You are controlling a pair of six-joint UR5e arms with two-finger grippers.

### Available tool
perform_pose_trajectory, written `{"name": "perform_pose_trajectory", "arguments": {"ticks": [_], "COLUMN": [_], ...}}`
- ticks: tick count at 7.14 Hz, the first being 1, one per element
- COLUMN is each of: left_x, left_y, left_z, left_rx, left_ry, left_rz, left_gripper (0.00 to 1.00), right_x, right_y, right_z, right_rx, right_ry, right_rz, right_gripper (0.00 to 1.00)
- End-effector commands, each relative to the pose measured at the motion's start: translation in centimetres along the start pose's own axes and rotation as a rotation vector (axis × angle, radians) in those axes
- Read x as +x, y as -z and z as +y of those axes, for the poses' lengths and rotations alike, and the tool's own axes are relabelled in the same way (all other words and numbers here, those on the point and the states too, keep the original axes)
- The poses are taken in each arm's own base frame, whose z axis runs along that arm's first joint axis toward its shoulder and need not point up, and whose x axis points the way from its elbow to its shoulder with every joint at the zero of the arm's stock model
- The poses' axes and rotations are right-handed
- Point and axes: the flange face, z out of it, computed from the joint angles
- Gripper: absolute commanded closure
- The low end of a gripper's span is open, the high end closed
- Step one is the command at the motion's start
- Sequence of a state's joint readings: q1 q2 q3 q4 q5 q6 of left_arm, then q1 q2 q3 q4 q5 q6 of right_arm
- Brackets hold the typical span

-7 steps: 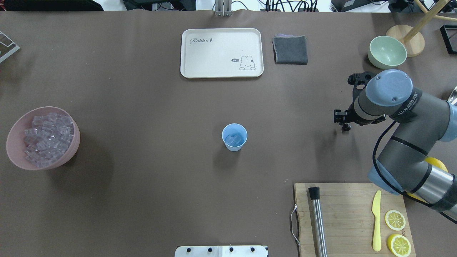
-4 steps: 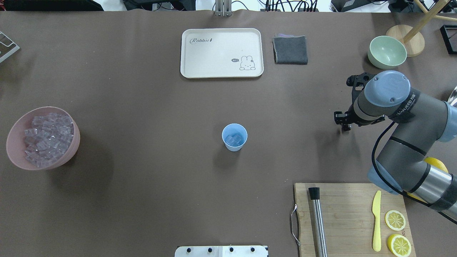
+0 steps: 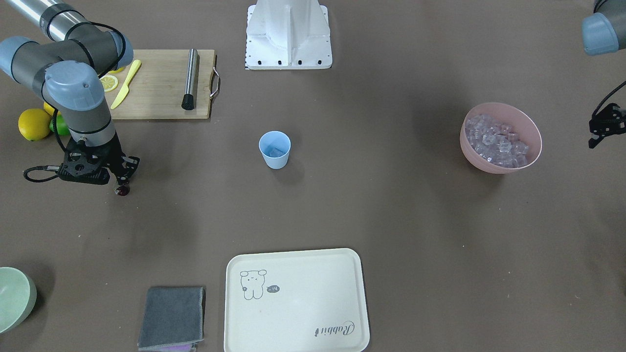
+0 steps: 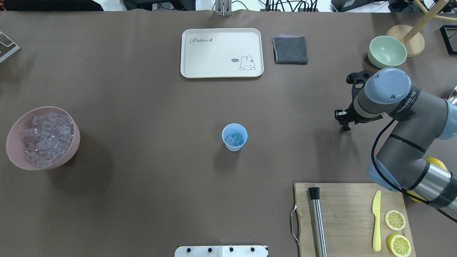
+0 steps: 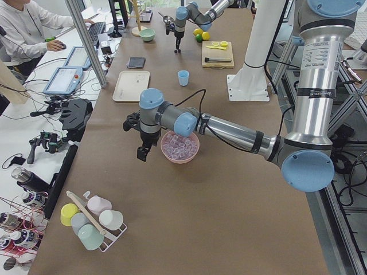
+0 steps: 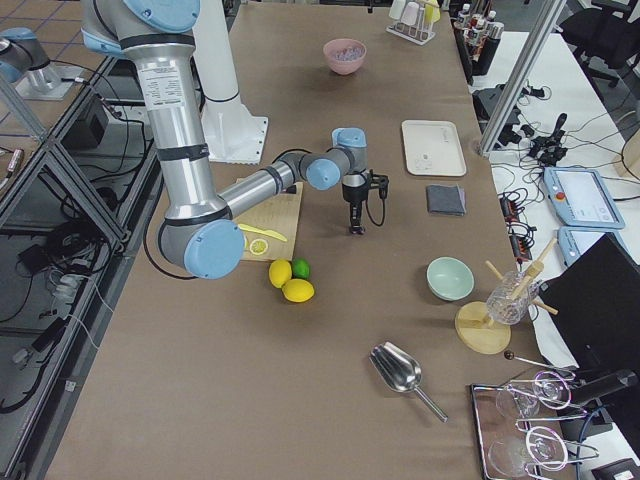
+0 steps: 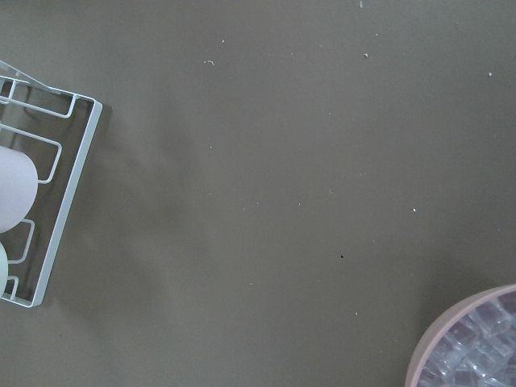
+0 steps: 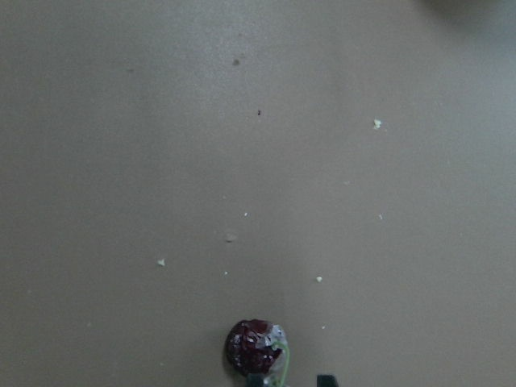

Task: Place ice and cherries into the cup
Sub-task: 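Lower the right gripper onto the cherry stems and grasp the cherries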

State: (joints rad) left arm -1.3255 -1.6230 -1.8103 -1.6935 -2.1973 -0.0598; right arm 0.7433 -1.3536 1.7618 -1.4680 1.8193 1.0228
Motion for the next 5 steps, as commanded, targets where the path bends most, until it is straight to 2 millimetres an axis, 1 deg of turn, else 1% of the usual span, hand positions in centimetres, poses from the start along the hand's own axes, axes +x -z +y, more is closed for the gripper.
{"name": "perform_pose_trajectory", "arguments": {"ticks": [1, 2, 3, 4, 5], "left_x": [0.1, 0.1, -0.1, 0.0, 0.0], "left_y": [0.0, -0.1, -0.4, -0.2, -0.2], "left_z": [0.0, 0.0, 0.7, 0.7, 0.7], "left_rx": [0.001, -0.001, -0.008, -0.006, -0.004], "left_ry": [-0.003, -0.003, 0.001, -0.001, -0.003], "left_rz": [0.0, 0.001, 0.0, 0.002, 0.002], "left_gripper": [0.02, 0.02, 0.02, 0.02, 0.02], "right_x": [0.2, 0.0, -1.0, -3.3, -5.4], "right_y": [0.4, 1.5, 3.4, 6.3, 9.7], "right_z": [-0.6, -1.8, -3.2, -4.4, -4.6], "right_rx": [0.008, 0.026, 0.056, 0.098, 0.138], "right_ry": [-0.007, -0.021, -0.03, -0.032, -0.014], "right_rz": [-0.003, -0.019, -0.049, -0.1, -0.16], "right_gripper": [1.0, 1.0, 1.0, 1.0, 1.0]}}
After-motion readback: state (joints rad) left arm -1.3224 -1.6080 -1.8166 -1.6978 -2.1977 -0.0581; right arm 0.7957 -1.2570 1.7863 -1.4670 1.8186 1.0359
